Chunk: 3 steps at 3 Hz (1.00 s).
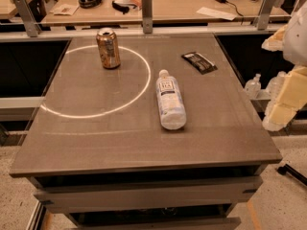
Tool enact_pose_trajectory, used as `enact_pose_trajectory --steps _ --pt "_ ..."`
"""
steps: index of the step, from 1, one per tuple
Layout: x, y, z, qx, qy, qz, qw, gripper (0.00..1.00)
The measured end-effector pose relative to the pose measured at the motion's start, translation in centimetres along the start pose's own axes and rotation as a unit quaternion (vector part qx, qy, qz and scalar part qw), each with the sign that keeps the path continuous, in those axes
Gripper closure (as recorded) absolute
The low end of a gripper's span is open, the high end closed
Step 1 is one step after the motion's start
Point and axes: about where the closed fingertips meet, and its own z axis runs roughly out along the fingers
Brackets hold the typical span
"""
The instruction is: Place blue plastic bottle upright
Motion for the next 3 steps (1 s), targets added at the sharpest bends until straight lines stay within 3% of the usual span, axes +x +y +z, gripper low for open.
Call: enact_pose_trajectory --steps 2,3 --pt "-0.2 -0.3 -0.1 0.002 -0.008 0.015 0.9999 0.00" --pt "-1.8 -1.5 0.2 0.000 -0.020 0.056 0.9982 0.00"
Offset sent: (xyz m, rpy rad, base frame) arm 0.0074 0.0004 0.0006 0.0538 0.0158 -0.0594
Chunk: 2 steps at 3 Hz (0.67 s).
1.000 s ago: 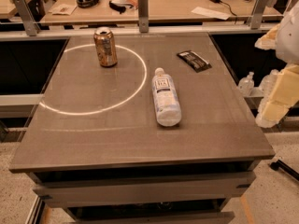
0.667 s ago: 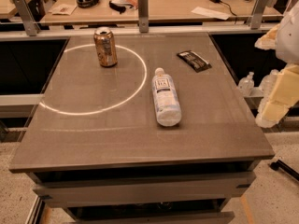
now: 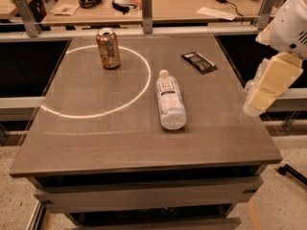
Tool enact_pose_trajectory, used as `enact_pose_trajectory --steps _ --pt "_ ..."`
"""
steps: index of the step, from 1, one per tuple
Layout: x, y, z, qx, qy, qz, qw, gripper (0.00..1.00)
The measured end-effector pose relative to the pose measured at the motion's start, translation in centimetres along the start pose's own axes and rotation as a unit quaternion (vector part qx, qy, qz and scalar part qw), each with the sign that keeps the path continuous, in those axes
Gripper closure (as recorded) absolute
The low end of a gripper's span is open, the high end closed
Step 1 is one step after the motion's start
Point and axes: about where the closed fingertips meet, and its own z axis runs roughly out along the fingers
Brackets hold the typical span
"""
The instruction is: Place blue plastic bottle upright
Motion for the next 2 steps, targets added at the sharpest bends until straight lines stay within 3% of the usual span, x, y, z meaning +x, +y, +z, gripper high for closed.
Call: enact_pose_trajectory --steps 1,2 --pt "-1.8 -1.5 0.9 -0.010 -0.001 0.078 0.9969 0.00" --pt "-3.9 -3.0 2.1 -0.031 0.002 0.157 0.9871 0.00"
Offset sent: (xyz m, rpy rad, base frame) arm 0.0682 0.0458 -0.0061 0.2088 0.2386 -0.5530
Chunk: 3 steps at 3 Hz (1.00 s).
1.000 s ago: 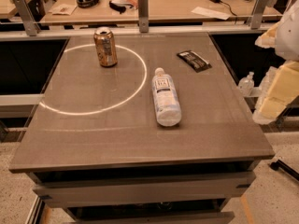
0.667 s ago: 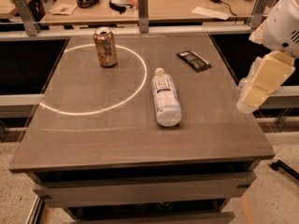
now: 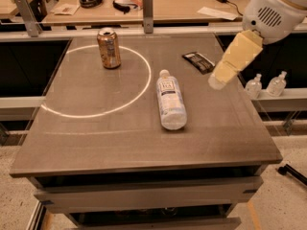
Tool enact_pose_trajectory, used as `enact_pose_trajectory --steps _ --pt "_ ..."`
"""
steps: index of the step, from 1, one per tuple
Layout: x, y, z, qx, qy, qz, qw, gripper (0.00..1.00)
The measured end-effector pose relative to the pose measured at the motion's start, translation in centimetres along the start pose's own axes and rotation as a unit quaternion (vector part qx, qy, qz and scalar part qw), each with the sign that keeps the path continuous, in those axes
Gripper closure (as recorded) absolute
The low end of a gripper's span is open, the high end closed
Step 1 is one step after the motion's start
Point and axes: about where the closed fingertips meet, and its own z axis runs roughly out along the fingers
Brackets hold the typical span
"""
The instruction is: Place blue plastic bottle upright
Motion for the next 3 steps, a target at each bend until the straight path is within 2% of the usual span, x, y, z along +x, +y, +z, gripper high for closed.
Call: enact_pose_trajectory --steps 1,2,3 --pt "-2.6 -0.7 1.2 -0.022 -0.020 0.075 0.9967 0.00" --pt "-4.9 -0.9 2.5 -0.023 -0.048 0.119 0.9914 0.00" --pt "-8.1 -0.4 4.6 0.004 -0.081 0.110 0.9907 0.00"
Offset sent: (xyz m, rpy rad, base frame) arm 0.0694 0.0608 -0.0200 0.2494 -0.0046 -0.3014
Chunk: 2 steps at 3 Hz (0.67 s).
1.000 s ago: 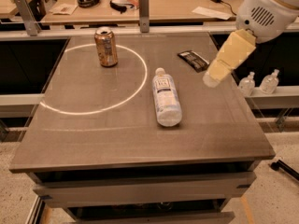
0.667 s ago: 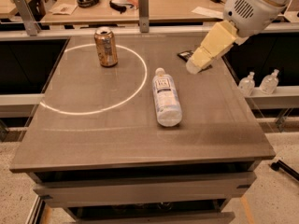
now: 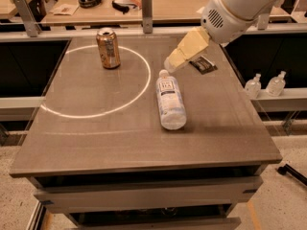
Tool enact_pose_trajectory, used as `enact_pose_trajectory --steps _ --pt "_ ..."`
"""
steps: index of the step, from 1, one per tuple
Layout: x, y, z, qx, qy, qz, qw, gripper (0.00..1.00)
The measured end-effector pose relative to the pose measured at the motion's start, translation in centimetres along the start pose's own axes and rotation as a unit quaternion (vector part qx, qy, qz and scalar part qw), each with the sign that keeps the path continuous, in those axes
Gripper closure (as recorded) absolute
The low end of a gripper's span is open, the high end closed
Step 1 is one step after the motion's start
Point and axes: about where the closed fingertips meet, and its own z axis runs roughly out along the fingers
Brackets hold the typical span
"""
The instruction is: Place blue plastic bottle upright
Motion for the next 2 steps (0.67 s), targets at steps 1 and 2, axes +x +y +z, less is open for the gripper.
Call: enact_pose_trajectory --steps 1,2 --pt "-0.03 0.07 -0.03 0.001 0.001 0.004 1.0000 0.00" --pt "-0.46 0.64 0.92 0.004 0.015 0.034 0.9993 0.00"
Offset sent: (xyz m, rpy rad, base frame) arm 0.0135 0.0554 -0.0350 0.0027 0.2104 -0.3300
